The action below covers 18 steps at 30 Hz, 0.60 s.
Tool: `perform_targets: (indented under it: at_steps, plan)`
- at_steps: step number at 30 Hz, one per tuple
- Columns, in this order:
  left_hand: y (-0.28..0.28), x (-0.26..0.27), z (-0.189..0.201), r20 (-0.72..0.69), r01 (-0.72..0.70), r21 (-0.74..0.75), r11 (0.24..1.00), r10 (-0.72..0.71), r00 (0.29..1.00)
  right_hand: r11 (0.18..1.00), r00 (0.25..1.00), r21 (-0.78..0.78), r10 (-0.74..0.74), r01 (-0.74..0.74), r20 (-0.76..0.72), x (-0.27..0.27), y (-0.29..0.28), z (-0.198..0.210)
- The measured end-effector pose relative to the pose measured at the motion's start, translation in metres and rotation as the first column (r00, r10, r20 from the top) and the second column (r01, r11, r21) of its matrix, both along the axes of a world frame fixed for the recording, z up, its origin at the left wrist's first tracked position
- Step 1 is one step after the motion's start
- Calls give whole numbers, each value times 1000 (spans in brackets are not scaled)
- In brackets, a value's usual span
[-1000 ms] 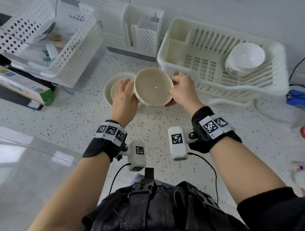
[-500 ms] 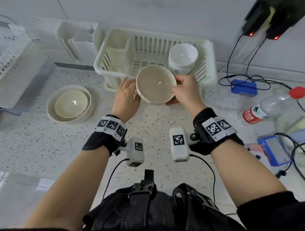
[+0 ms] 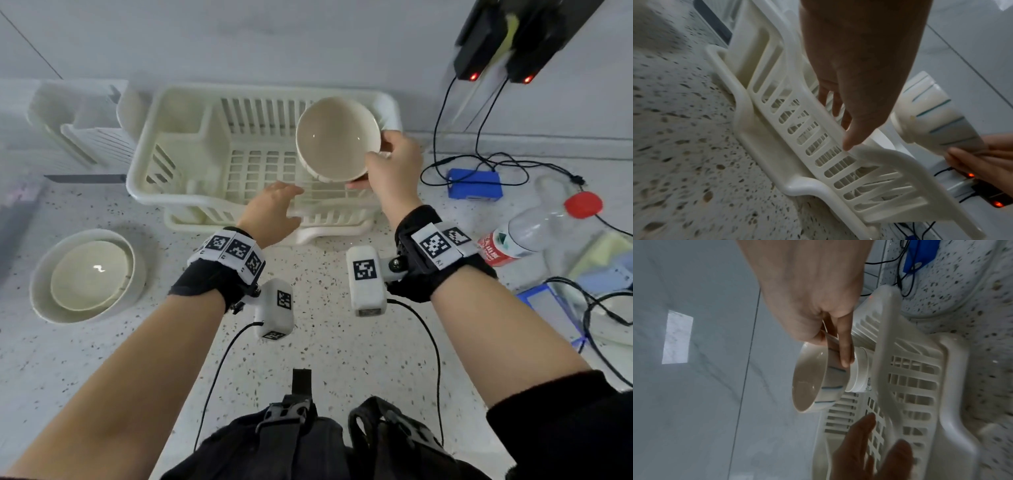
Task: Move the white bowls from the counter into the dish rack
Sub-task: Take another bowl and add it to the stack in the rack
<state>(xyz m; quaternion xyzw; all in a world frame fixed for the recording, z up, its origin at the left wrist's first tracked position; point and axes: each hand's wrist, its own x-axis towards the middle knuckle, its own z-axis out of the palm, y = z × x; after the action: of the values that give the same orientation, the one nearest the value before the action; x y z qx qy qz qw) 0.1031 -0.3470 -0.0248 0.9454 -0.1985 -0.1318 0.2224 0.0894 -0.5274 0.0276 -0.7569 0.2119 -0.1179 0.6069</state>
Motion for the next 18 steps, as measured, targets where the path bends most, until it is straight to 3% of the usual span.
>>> perform_targets:
  at_steps: [10, 18]
  plan:
    - [-5, 42, -20, -190, 122, 87, 989, -104, 976, 990, 995, -100, -99, 96, -22, 75, -6, -17]
    - [-6, 56, -32, -261, 173, 79, 982, -147, 954, 979, 993, -188, -89, 73, -77, 97, -9, -32]
